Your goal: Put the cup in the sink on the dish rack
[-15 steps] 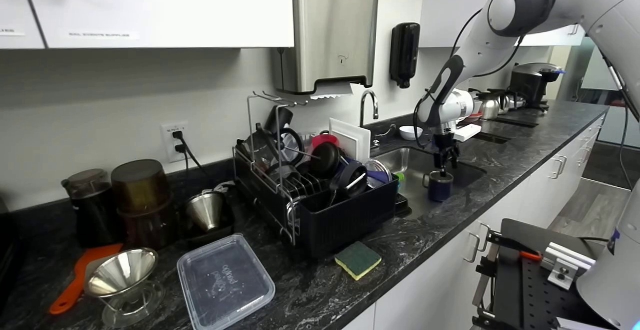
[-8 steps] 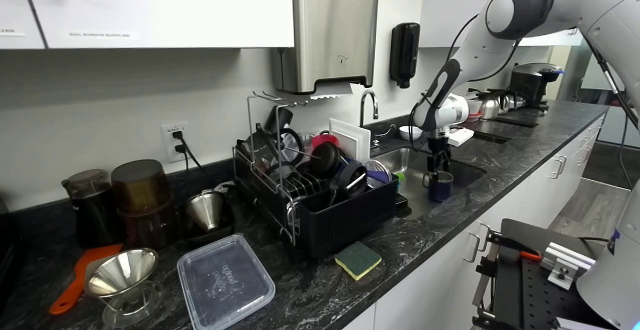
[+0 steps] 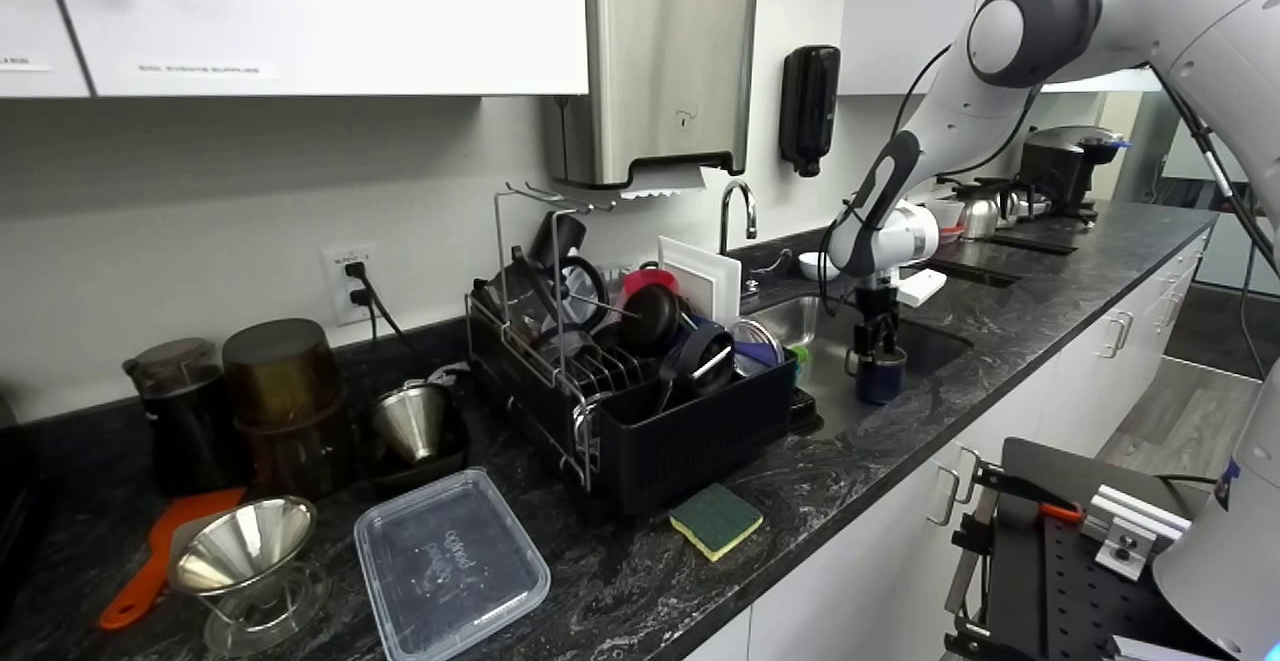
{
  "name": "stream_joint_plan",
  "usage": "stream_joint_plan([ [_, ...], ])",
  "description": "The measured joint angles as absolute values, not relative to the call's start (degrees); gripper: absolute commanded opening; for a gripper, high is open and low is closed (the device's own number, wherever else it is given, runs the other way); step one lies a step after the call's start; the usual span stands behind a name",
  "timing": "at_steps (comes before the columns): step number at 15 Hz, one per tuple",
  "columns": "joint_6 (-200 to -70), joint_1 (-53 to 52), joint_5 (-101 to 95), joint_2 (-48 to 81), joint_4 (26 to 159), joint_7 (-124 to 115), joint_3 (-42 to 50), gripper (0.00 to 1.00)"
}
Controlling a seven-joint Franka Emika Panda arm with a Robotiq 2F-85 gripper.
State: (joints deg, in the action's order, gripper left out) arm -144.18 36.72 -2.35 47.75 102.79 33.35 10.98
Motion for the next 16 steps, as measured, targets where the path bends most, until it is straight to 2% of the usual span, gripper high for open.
stream_joint_plan([
  [1, -144.52, 36.90, -2.35, 47.95, 102.79, 33.40, 10.89, 1.00],
  [2, -144.81, 37.06, -2.35, 48.14, 102.78, 33.42, 10.84, 0.96],
  [3, -145.12, 37.20, -2.35, 48.33, 102.79, 33.43, 10.81, 0.72],
  [4, -145.46, 37.33, -2.35, 48.51, 102.79, 33.44, 10.76, 0.71],
  [6, -146.07, 37.59, -2.35, 48.65, 102.82, 33.53, 10.62, 0.60],
  [14, -147.16, 38.07, -2.48, 48.68, 103.29, 33.82, 10.37, 0.02],
  [16, -147.28, 38.25, -2.52, 48.65, 103.35, 34.10, 10.37, 0.00],
])
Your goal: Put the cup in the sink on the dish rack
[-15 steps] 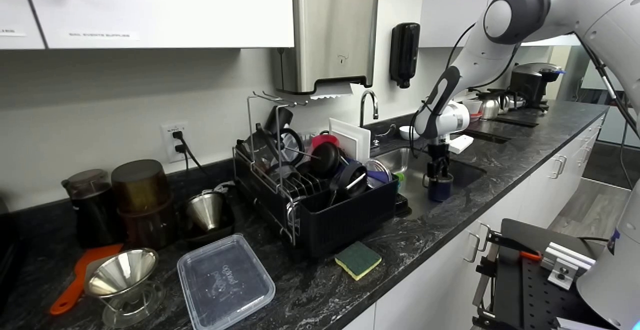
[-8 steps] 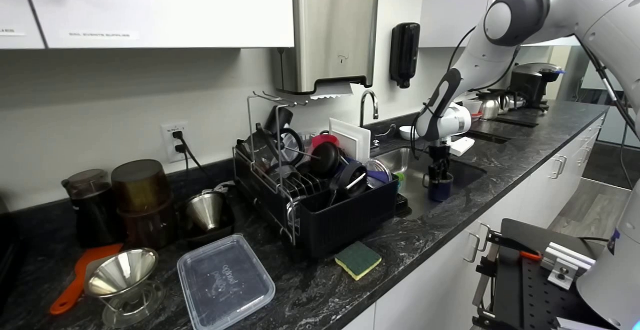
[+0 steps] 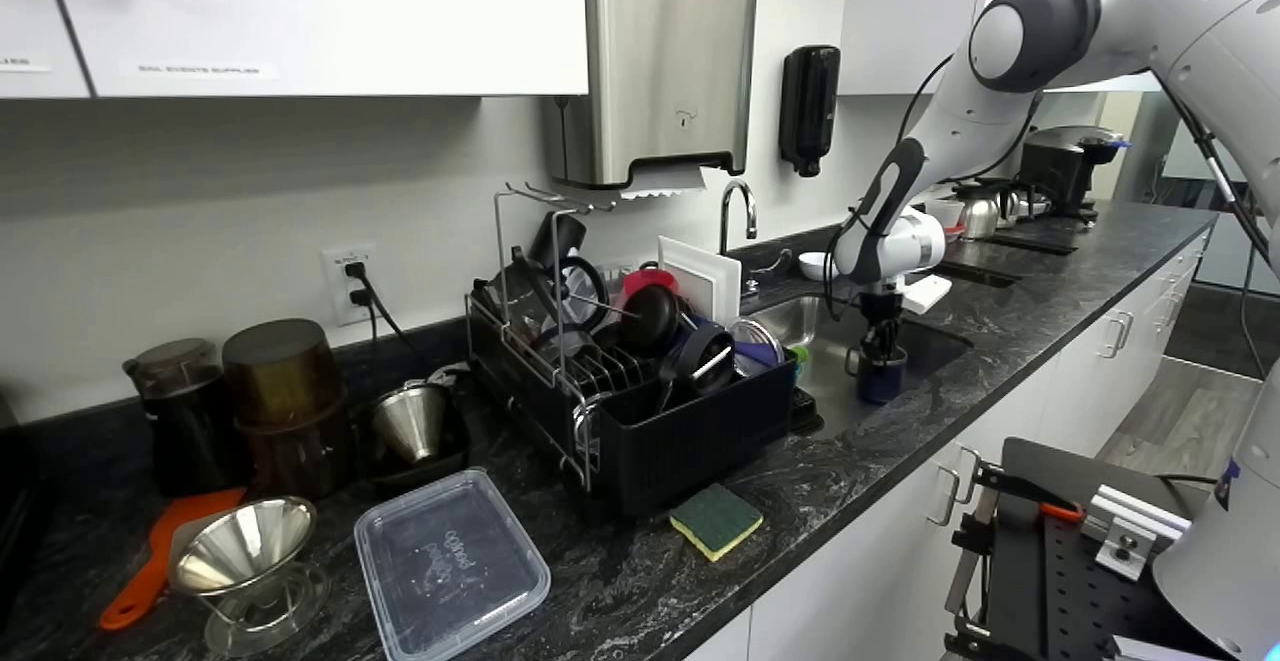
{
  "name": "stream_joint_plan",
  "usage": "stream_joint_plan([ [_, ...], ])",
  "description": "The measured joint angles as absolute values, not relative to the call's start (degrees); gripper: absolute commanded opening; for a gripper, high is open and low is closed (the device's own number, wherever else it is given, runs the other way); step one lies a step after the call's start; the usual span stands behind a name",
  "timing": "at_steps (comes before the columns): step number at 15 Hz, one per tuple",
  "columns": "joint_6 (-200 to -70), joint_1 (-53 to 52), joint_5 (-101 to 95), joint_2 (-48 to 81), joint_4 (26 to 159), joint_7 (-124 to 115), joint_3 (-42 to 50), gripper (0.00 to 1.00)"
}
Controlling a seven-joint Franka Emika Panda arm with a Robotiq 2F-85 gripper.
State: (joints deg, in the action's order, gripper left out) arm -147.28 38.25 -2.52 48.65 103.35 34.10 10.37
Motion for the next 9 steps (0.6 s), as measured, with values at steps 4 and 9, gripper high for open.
stream_joint_plan([
  [4, -146.71, 39.92, -2.53, 46.93, 103.55, 37.73, 10.33, 0.02],
  [9, -142.77, 43.31, -2.53, 38.68, 106.57, 46.43, 10.24, 0.02],
])
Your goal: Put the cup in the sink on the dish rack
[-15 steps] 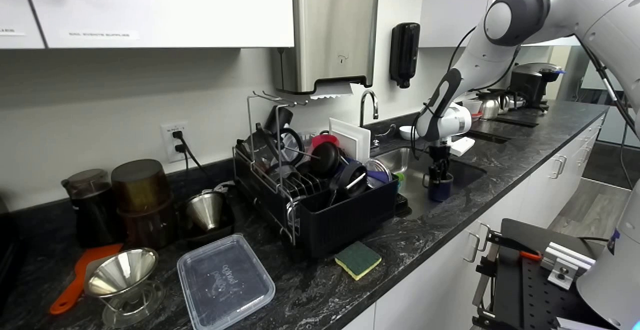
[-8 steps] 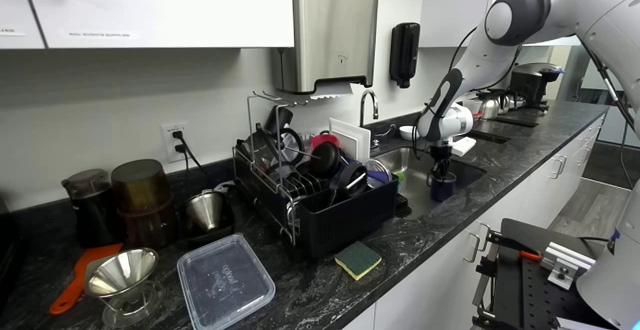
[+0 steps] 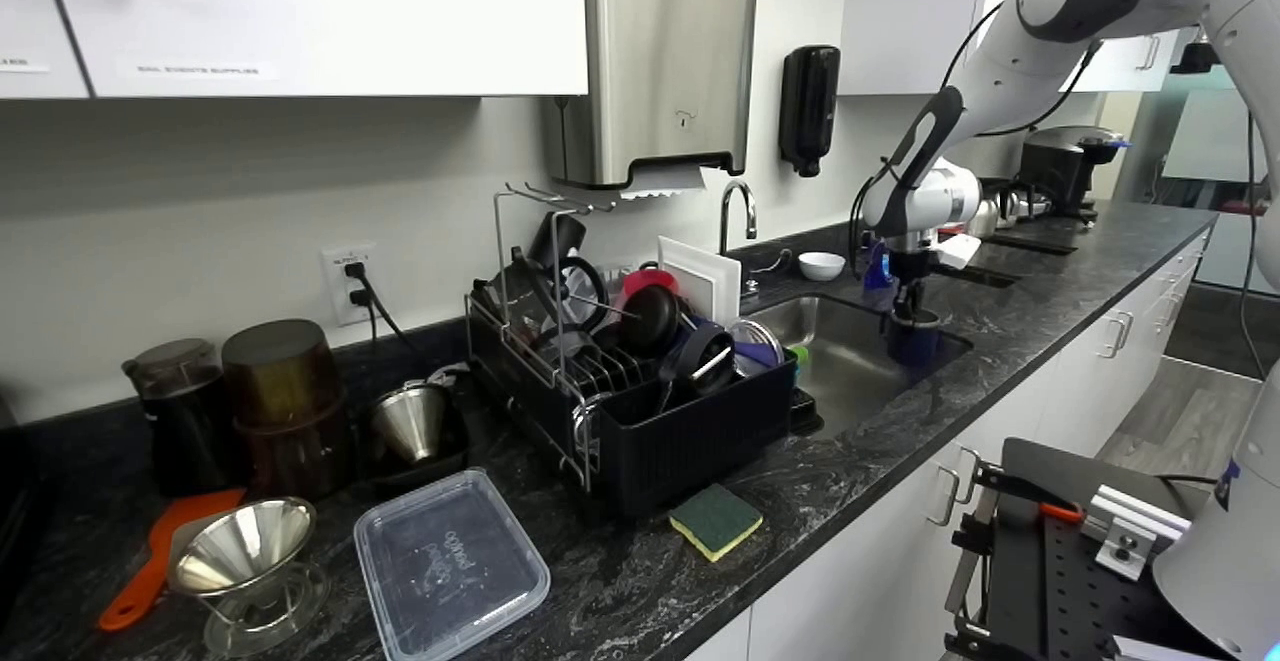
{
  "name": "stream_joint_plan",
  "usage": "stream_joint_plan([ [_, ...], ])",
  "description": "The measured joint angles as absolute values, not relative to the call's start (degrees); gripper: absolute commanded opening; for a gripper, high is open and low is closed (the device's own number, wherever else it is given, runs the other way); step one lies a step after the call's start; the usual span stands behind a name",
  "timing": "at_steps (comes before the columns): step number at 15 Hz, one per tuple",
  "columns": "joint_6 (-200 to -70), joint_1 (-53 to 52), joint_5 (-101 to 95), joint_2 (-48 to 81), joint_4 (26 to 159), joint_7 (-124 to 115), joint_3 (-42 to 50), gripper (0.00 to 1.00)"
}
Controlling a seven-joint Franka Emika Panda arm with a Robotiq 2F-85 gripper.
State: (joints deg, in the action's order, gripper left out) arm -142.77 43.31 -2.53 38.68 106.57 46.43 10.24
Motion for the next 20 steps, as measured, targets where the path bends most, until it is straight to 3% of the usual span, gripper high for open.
stream_joint_plan([
  [17, -133.59, 40.64, -2.47, 12.43, 130.77, 79.35, 9.71, 0.02],
  [18, -133.49, 39.73, -2.50, 11.64, 131.73, 79.69, 10.09, 0.07],
  [20, -133.50, 38.32, -2.41, 11.45, 132.05, 79.64, 11.17, 0.07],
])
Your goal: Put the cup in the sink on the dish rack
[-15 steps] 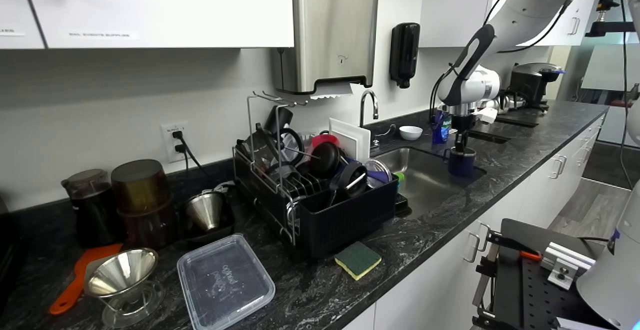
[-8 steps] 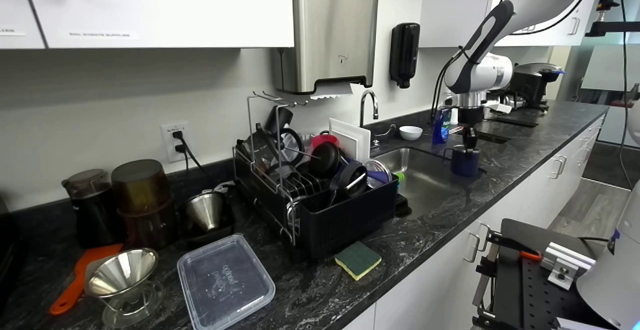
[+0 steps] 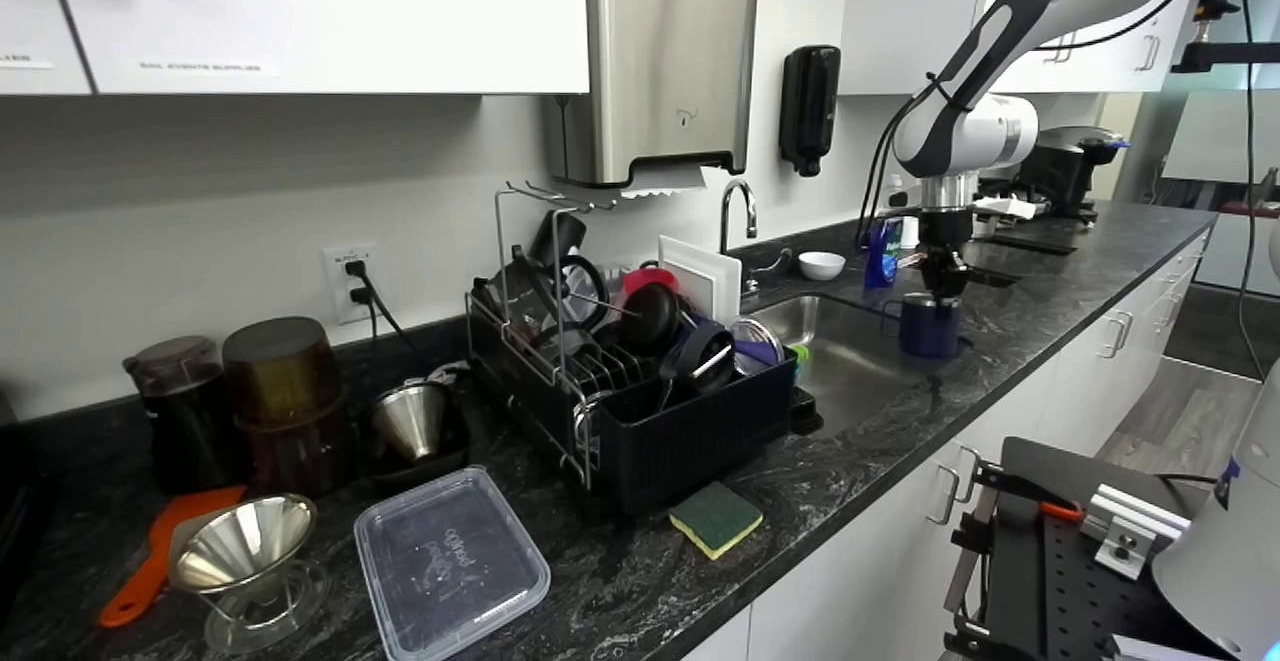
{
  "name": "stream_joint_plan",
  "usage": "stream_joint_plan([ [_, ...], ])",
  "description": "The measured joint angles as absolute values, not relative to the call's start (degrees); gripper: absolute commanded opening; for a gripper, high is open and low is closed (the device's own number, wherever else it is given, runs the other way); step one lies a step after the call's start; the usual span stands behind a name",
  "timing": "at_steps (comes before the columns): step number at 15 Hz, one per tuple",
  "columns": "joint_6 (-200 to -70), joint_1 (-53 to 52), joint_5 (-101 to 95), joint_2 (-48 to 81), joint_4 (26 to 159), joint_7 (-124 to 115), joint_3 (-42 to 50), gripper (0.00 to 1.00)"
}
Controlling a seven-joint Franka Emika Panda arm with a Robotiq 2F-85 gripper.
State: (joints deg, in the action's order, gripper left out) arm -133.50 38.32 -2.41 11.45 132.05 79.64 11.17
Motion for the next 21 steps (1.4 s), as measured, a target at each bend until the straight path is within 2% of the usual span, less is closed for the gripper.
stream_joint_plan([
  [4, -133.52, 38.01, -2.40, 11.75, 131.94, 79.64, 11.91, 0.07],
  [5, -133.52, 37.96, -2.40, 11.75, 131.94, 79.64, 11.91, 0.02],
  [11, -132.39, 35.03, 1.24, 8.87, 133.84, 85.04, 12.41, 0.02],
  [15, -125.21, 30.52, 6.31, -3.10, 139.45, 95.69, 13.28, 0.02],
  [21, -108.34, 24.85, 7.11, -23.50, 144.72, 107.47, 21.25, 0.02],
])
